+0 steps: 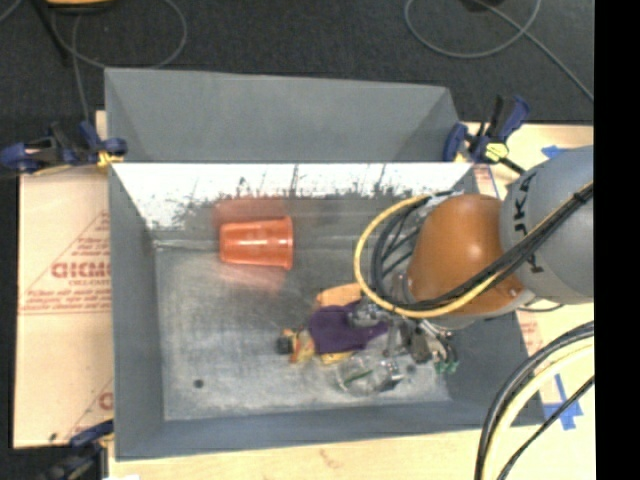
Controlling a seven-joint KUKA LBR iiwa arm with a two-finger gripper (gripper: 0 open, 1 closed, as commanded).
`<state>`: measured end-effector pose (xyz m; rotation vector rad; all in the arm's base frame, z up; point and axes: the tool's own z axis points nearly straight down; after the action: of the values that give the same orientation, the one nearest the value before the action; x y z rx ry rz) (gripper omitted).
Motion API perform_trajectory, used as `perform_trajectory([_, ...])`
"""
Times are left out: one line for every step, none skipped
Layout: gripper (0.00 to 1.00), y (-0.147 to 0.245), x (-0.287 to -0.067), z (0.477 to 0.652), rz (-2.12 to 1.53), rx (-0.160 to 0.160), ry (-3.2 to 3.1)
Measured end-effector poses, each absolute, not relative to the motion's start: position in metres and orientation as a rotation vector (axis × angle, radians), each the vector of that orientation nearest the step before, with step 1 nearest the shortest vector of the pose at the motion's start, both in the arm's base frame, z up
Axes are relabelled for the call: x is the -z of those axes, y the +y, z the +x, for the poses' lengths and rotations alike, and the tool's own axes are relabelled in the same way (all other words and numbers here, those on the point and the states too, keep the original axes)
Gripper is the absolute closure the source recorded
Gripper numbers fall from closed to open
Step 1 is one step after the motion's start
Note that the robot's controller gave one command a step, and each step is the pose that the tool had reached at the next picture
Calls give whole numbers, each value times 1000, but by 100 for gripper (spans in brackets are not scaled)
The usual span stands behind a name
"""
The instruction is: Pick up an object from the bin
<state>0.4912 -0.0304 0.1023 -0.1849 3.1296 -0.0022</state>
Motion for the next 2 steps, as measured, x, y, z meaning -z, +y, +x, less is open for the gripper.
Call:
perform_trajectory([0, -35, -84, 491, -10, 1, 3115])
perform_trajectory([0, -33, -81, 492, 42, 0, 3104])
